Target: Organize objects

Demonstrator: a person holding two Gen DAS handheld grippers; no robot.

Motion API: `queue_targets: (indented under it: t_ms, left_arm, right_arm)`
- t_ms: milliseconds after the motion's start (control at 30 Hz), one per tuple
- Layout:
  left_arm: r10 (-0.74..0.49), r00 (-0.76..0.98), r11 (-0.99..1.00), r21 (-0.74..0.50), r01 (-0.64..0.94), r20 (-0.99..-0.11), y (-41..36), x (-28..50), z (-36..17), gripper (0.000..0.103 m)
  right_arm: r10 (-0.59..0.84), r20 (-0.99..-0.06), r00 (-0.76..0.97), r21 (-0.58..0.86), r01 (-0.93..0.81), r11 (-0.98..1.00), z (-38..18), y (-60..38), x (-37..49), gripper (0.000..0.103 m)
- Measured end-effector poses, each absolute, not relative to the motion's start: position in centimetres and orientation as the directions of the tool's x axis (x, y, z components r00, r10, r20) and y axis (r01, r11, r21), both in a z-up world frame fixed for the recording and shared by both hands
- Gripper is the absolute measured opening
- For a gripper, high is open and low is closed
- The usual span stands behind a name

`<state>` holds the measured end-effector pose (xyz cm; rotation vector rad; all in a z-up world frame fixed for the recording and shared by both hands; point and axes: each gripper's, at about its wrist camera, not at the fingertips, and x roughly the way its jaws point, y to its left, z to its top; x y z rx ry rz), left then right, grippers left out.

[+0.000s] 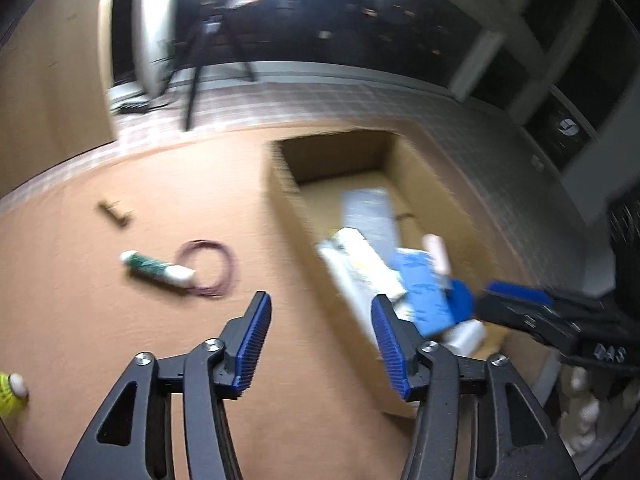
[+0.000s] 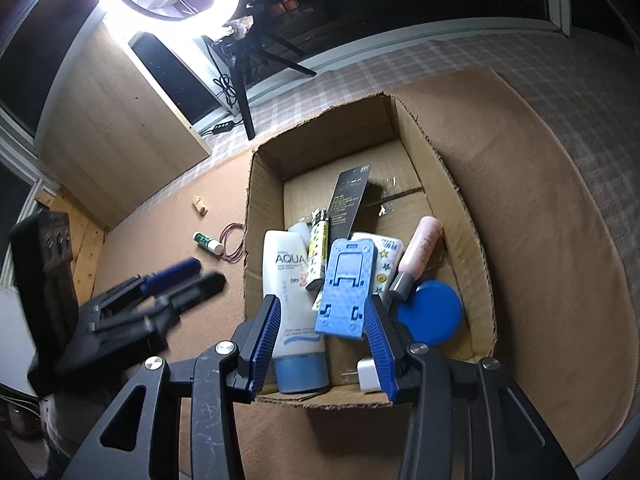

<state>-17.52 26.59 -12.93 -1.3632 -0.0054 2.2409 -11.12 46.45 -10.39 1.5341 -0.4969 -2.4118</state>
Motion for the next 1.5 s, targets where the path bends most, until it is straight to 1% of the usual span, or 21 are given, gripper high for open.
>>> queue_targets:
  t_ms: [67,367,500,733,867,1100,1333,1500]
  left_arm:
    - [0.393,-0.385,-0.894,-0.25,-0.371,-0.835,24.9,-18.5,-13.1,0.062]
    - [0.31,-0.397,-0.951,-0.274,-0.145,-0.864,18.8,-23.3,-15.5,0.062]
    - [0.278,-0.401,-0.96,-0.262,-0.097,-0.873,18.3,-25.0,-16.5,0.062]
    - [0.208,-0.395,-0.977,-0.206,-0.048,-0.895,19.1,-27.2,-18.6,0.062]
    - [0.154,-0.391,-0.988,-0.139,-0.067,-0.907,20.1,-28.0,-19.6,0.062]
    - [0.121,-0.385,-0.989,-0.077,-0.127,-0.915,20.4,-28.0,-20.9,0.062]
    - [0.117,-0.398,-0.979,-0.038,-0.2,-0.91,20.1,-26.5,-21.0,0.052]
    - [0.126,-0.414,-0.962,-0.009,-0.273,-0.902,20.1,-25.1,-21.0,0.051]
  right_arm:
    - [-0.382,-0.824,-0.419,0.412,0.019,-0.911,-10.4,46.4,-10.8,0.04]
    - [-0.389,-0.823,-0.414,0.421,0.016,-0.907,-10.4,46.0,-10.5,0.04]
    - [-0.392,-0.821,-0.414,0.419,0.028,-0.908,-10.1,45.5,-10.5,0.04]
    - [-0.396,-0.822,-0.409,0.413,0.052,-0.909,-9.7,44.6,-10.6,0.04]
    - [-0.396,-0.822,-0.409,0.41,0.056,-0.91,-9.6,44.2,-10.7,0.04]
    - [-0.4,-0.819,-0.41,0.41,0.07,-0.91,-9.2,43.3,-11.1,0.04]
    - [-0.427,-0.811,-0.4,0.422,0.106,-0.9,-8.8,41.4,-12.3,0.04]
    - [-0.483,-0.794,-0.368,0.458,0.161,-0.874,-8.6,38.8,-14.2,0.04]
